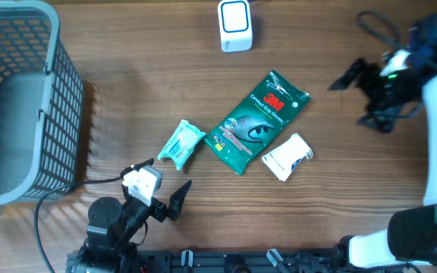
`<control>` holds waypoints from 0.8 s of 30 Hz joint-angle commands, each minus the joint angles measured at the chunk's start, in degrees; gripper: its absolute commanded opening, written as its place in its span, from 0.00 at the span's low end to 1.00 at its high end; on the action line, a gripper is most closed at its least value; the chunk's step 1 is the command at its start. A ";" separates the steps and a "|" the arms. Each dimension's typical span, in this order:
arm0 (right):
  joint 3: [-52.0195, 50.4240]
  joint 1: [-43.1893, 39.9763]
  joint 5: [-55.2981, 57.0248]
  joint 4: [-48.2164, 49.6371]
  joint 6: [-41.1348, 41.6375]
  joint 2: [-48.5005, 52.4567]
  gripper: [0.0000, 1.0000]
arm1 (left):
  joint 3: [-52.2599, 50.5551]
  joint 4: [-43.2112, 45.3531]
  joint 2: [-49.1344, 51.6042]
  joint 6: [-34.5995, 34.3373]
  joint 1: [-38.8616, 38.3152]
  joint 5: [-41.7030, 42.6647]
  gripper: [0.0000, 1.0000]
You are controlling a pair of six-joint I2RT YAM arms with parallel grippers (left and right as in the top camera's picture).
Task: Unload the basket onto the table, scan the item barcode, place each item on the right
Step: 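Reach the right gripper to the white packet and grasp it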
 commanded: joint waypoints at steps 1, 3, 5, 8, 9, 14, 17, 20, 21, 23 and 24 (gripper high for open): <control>-8.63 8.61 10.38 1.40 17.66 0.72 1.00 | 0.07 -0.24 -0.50 0.07 0.22 0.04 1.00; -14.19 12.61 13.62 1.73 22.69 0.72 1.00 | 0.07 -0.24 -0.50 0.07 0.22 0.04 1.00; -18.43 15.78 13.77 4.61 24.92 0.72 1.00 | 0.07 -0.24 -0.50 0.07 0.22 0.04 1.00; -25.00 20.28 13.99 14.36 25.53 0.72 1.00 | 0.07 -0.24 -0.50 0.09 0.22 0.04 1.00; -26.84 21.20 14.51 18.34 25.75 0.72 1.00 | 0.07 -0.24 -0.50 0.09 0.22 0.04 1.00; -32.94 22.38 19.93 29.00 26.34 0.83 1.00 | 0.07 -0.24 -0.50 0.09 0.22 0.04 1.00; -36.81 22.38 20.85 29.86 28.24 0.87 1.00 | 0.07 -0.24 -0.50 0.09 0.22 0.04 1.00; -39.93 22.38 20.85 31.95 28.48 0.87 1.00 | 0.07 -0.24 -0.50 0.07 0.22 0.04 1.00; -41.27 22.38 20.85 33.53 28.48 0.87 1.00 | 0.07 -0.24 -0.50 0.09 0.22 0.04 1.00; -43.54 22.40 20.02 37.59 28.46 1.01 1.00 | 0.07 -0.24 -0.50 0.09 0.22 0.04 1.00; -44.17 22.38 18.97 39.56 28.39 1.05 1.00 | 0.07 -0.24 -0.50 0.09 0.22 0.04 1.00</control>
